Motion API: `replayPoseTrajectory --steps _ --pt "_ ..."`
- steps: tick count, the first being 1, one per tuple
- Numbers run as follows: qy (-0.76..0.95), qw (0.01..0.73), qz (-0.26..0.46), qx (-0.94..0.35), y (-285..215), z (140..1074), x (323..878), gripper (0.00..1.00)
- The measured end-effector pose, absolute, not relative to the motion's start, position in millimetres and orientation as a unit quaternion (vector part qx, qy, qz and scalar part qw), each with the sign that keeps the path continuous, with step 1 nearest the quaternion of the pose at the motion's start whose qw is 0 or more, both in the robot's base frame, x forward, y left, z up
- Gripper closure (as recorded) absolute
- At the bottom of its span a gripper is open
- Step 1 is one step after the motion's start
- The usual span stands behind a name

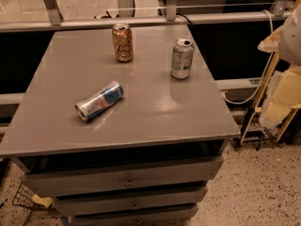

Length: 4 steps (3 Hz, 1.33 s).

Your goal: Move 7up can near redbull can

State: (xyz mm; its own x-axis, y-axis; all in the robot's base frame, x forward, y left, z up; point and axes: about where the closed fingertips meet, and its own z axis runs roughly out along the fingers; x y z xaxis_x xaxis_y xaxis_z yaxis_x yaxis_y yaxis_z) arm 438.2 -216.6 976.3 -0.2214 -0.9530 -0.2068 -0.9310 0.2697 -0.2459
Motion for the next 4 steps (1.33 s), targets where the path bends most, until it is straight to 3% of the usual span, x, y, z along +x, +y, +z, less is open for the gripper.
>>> replayPoseTrajectory --steps 2,4 --pt "0.785 0.175 -0.019 -0.595 -200 971 454 0.00" --pt "0.753 0.247 0.070 -0.606 -124 962 514 0.00"
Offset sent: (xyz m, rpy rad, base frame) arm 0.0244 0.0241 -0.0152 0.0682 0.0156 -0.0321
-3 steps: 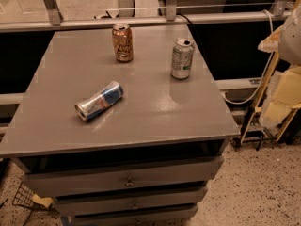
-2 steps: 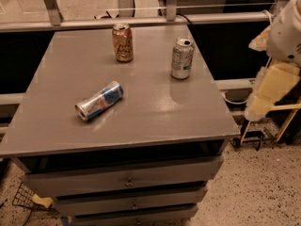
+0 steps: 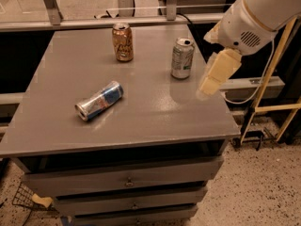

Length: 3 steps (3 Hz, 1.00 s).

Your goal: Move 7up can near redbull can

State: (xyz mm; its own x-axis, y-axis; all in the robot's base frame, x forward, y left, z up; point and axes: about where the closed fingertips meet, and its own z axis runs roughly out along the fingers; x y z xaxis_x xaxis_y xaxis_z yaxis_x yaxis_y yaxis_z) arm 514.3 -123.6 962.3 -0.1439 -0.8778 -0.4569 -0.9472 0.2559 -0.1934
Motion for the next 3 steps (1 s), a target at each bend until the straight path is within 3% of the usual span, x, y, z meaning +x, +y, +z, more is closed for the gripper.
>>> replayPoseTrajectory --steps 2,3 --pt "0.756 0.269 0.079 -0.591 -119 956 521 0.00" --pt "0.774 0.296 0.086 -0.553 -140 931 522 0.00"
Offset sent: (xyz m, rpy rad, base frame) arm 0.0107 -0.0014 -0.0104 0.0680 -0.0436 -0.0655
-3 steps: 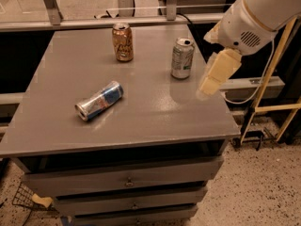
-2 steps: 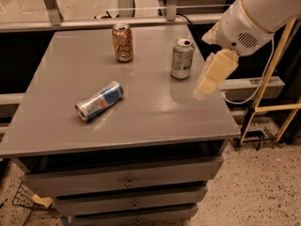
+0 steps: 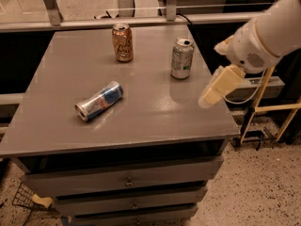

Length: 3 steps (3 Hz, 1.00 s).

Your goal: Move 7up can near redbull can

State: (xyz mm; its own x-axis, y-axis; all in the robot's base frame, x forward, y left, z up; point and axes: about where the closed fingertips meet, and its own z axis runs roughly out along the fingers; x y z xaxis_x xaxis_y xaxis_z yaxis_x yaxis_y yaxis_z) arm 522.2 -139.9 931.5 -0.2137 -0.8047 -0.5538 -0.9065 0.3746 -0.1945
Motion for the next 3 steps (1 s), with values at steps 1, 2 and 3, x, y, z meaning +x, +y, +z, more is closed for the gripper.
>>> replayPoseTrajectory --steps 1,2,3 --pt "0.794 0.349 0.075 -0.492 -170 915 555 0.00" --pt "0.786 0.389 0.054 -0.477 -169 929 576 0.00" --pt "0.787 0.392 0.052 -0.474 -166 928 577 0.00"
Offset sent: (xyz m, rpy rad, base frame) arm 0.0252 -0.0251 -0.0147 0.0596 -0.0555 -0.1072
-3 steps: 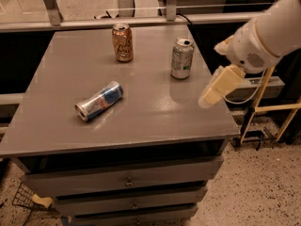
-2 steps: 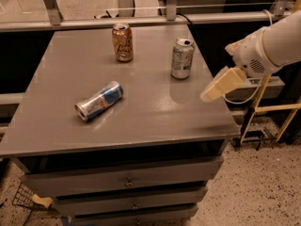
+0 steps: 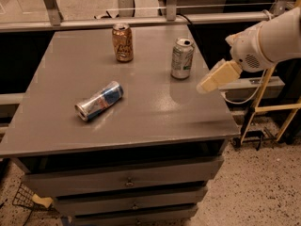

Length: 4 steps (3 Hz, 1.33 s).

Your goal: Move 7up can near redbull can

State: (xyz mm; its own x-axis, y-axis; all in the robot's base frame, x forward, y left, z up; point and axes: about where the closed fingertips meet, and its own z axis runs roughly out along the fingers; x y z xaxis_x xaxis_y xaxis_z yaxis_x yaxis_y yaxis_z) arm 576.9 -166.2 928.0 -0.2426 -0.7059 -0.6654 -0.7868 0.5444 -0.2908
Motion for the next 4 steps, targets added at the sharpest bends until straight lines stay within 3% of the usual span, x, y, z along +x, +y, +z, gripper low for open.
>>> replayPoseTrajectory --steps 4 --pt "0.773 0.430 0.141 -0.444 -118 909 664 0.00"
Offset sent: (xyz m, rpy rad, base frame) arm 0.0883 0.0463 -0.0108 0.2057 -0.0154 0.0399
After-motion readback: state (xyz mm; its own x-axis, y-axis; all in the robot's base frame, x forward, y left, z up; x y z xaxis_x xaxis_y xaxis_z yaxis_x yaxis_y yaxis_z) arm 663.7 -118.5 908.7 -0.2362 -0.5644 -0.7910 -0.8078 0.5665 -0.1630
